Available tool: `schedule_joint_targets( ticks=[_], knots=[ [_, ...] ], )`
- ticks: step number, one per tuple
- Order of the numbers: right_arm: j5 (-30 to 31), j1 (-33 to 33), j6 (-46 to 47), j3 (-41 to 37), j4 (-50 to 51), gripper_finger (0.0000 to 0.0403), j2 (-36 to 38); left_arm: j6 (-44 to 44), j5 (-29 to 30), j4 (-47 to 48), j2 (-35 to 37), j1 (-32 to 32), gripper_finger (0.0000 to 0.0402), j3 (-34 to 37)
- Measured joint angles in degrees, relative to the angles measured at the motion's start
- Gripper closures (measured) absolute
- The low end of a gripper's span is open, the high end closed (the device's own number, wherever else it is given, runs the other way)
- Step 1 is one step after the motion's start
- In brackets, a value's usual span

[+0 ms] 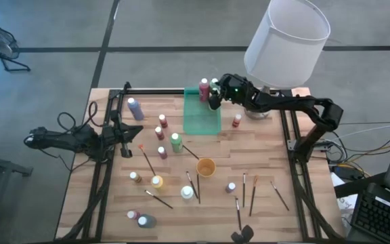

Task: Pick & Place Paint Supplies
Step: Put the orange paintbrush into the yellow cup

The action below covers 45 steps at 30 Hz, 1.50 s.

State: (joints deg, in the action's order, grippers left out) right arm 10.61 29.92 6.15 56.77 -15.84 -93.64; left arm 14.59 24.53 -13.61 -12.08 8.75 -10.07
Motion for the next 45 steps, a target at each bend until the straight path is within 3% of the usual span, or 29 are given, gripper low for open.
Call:
schedule_joint_targets(
  ticks=[7,24,34,45],
  knots=[
    [-0.2,-4.5,-4.9,0.0,1.2,0.0224,3.8,0.0,0.0,0.0,0.0,0.0,0.0385,0.0],
    [-0.2,-17.6,-6.1,-0.9,21.1,0.0299,15.4,0.0,0.0,0.0,0.0,0.0,0.0385,0.0],
    [-0.2,-27.1,-1.5,-3.5,27.3,0.0349,20.4,0.0,0.0,0.0,0.0,0.0,0.0385,0.0],
    [0.9,-38.5,11.0,-3.6,39.5,0.0392,22.7,0.0,0.0,0.0,0.0,0.0,0.0385,0.0]
  ],
)
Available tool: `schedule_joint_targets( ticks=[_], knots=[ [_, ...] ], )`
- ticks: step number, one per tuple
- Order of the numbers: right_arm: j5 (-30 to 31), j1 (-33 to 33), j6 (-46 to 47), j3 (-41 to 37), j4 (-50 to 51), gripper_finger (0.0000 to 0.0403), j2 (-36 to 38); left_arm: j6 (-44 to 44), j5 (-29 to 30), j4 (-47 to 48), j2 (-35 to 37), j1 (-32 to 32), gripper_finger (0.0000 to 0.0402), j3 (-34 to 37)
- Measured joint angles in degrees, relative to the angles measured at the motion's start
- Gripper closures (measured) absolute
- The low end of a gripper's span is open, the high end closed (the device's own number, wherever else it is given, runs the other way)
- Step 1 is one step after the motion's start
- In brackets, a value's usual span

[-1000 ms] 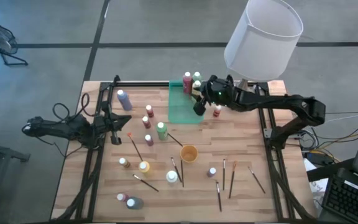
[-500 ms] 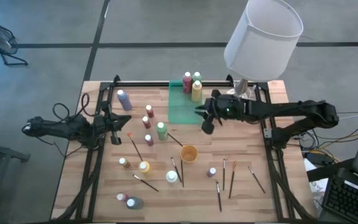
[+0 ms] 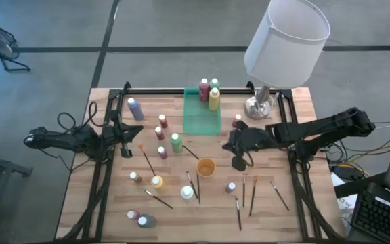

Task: Pick & Place Paint Supplies
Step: Put the orange paintbrush into the yellow cup

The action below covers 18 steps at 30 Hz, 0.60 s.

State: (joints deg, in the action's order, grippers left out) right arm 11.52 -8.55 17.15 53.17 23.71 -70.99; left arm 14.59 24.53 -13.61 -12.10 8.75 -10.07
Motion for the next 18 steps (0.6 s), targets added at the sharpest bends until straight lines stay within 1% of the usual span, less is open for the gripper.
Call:
schedule_joint_targets(
  ticks=[5,9,14,18],
  knots=[
    [9.1,-5.8,10.6,0.0,7.7,0.0391,1.9,0.0,0.0,0.0,0.0,0.0,0.0385,0.0],
    [15.6,-10.5,22.0,0.0,15.1,0.0393,4.0,0.0,0.0,0.0,0.0,0.0,0.0385,0.0],
    [18.5,-15.5,35.6,0.0,21.6,0.0394,5.7,0.0,0.0,0.0,0.0,0.0,0.0385,0.0],
    [18.6,-18.1,45.8,0.0,25.4,0.0394,5.7,0.0,0.0,0.0,0.0,0.0,0.0385,0.0]
  ],
)
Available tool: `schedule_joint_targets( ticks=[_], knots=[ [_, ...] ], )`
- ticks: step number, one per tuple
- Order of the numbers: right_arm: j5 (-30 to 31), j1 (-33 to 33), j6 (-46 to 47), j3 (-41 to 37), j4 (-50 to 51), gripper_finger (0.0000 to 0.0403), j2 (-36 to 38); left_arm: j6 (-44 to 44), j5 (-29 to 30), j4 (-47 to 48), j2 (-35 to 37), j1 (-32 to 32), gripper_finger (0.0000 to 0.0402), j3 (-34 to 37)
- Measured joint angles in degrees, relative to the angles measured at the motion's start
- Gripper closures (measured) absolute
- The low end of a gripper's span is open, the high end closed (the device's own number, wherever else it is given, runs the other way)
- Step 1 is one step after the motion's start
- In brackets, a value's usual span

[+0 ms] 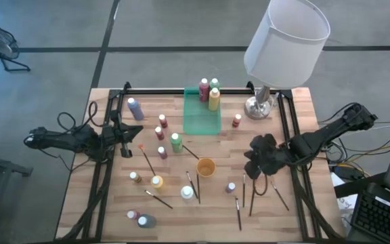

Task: Pick & Place Paint Supplies
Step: Put the orange paintbrush into the yellow cup

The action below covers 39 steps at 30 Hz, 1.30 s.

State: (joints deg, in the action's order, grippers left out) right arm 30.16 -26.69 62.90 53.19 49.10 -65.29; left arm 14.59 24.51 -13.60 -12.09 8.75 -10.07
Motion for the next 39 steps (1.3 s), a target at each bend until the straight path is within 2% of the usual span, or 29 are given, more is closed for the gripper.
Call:
schedule_joint_targets(
  ticks=[4,10,22,28,33,39],
  knots=[
    [-1.9,-2.0,11.7,0.0,7.3,0.0394,-0.4,0.0,0.0,0.0,0.0,0.0,0.0385,0.0],
    [-11.1,-4.7,32.3,-0.4,17.5,0.0394,-1.2,0.0,0.0,0.0,0.0,0.0,0.0385,0.0],
    [-12.4,-6.7,45.2,-1.7,17.6,0.0394,-10.3,0.0,0.0,0.0,0.0,0.0,0.0385,0.0],
    [-16.5,-6.7,53.6,-2.6,17.6,0.0389,-16.0,0.0,0.0,0.0,0.0,0.0,0.0385,0.0],
    [-17.8,-6.7,55.5,-2.8,16.4,0.0353,-18.2,0.0,0.0,0.0,0.0,0.0,0.0385,0.0],
    [-17.8,-6.7,54.0,-2.9,10.8,0.0285,-18.3,0.0,0.0,0.0,0.0,0.0,0.0385,0.0]
  ],
)
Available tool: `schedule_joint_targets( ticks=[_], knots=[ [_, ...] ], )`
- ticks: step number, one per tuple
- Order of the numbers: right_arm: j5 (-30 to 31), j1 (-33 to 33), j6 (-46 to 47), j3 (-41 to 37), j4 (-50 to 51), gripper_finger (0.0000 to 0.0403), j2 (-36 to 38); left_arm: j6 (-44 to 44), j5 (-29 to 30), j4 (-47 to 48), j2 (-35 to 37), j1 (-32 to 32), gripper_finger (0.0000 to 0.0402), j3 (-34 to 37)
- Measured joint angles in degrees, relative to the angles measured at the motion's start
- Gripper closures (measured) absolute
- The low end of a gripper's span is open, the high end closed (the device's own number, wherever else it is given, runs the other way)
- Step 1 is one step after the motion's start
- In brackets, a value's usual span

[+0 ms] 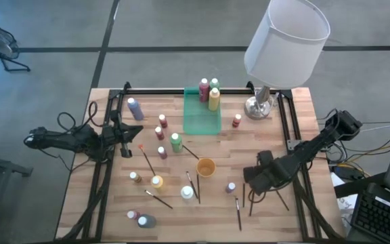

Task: Pick & Place Paint Supplies
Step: Put the orange paintbrush into the yellow cup

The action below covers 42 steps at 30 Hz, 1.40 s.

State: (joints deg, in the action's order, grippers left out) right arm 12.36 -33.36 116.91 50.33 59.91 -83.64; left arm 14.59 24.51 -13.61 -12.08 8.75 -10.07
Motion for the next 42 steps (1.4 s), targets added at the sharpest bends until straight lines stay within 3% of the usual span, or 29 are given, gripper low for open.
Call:
schedule_joint_targets(
  ticks=[7,15,21,42],
  knots=[
    [0.3,0.0,-1.4,-0.3,-3.0,0.0228,-1.3,0.0,0.0,0.0,0.0,0.0,0.0385,0.0],
    [-1.2,0.0,-1.4,-1.7,-6.8,0.0207,-5.2,0.0,0.0,0.0,0.0,0.0,0.0385,0.0],
    [-3.6,0.0,-1.4,-1.8,-7.9,0.0224,-7.1,0.0,0.0,0.0,0.0,0.0,0.0385,0.0],
    [-3.2,0.0,-1.1,-5.2,-13.4,0.0307,-8.4,0.0,0.0,0.0,0.0,0.0,0.0385,0.0]
  ],
)
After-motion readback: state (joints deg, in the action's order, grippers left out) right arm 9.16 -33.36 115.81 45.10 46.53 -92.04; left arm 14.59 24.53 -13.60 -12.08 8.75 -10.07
